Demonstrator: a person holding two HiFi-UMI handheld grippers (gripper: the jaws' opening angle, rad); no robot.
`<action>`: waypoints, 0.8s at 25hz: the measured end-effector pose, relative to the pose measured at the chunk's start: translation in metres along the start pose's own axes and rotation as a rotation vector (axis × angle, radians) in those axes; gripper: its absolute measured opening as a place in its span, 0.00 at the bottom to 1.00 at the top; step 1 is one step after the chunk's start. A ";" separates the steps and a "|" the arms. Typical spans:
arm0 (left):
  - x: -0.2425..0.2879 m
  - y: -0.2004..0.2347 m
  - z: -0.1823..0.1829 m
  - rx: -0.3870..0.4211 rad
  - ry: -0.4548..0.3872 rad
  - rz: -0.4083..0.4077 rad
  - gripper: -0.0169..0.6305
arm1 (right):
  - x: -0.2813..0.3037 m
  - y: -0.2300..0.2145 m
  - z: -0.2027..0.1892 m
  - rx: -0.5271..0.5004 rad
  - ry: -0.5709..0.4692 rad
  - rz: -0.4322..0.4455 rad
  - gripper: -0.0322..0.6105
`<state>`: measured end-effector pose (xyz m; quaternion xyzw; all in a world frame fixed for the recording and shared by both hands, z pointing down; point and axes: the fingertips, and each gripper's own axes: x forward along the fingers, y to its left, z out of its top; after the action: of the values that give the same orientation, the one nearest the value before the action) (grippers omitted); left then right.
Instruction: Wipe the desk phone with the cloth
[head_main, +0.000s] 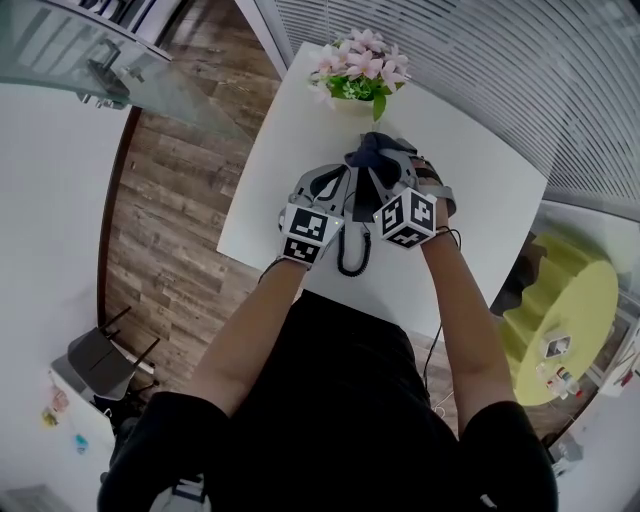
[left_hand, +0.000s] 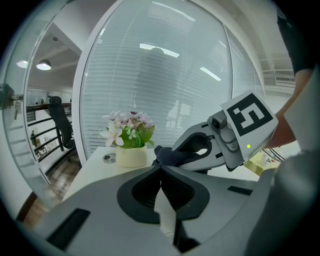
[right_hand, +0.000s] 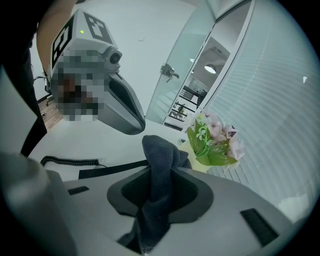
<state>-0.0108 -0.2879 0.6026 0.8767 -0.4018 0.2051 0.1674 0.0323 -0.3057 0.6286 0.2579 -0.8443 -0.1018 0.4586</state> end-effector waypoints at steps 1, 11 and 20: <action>0.000 0.000 -0.001 0.000 0.001 -0.001 0.04 | 0.000 0.001 -0.001 0.003 0.000 0.001 0.22; -0.004 -0.006 -0.011 0.000 0.015 -0.008 0.04 | -0.003 0.020 -0.006 0.017 0.007 0.021 0.22; -0.008 -0.014 -0.020 -0.006 0.022 -0.021 0.04 | -0.006 0.037 -0.012 0.011 0.017 0.034 0.22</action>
<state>-0.0091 -0.2649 0.6143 0.8780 -0.3913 0.2117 0.1766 0.0316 -0.2704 0.6462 0.2467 -0.8452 -0.0872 0.4660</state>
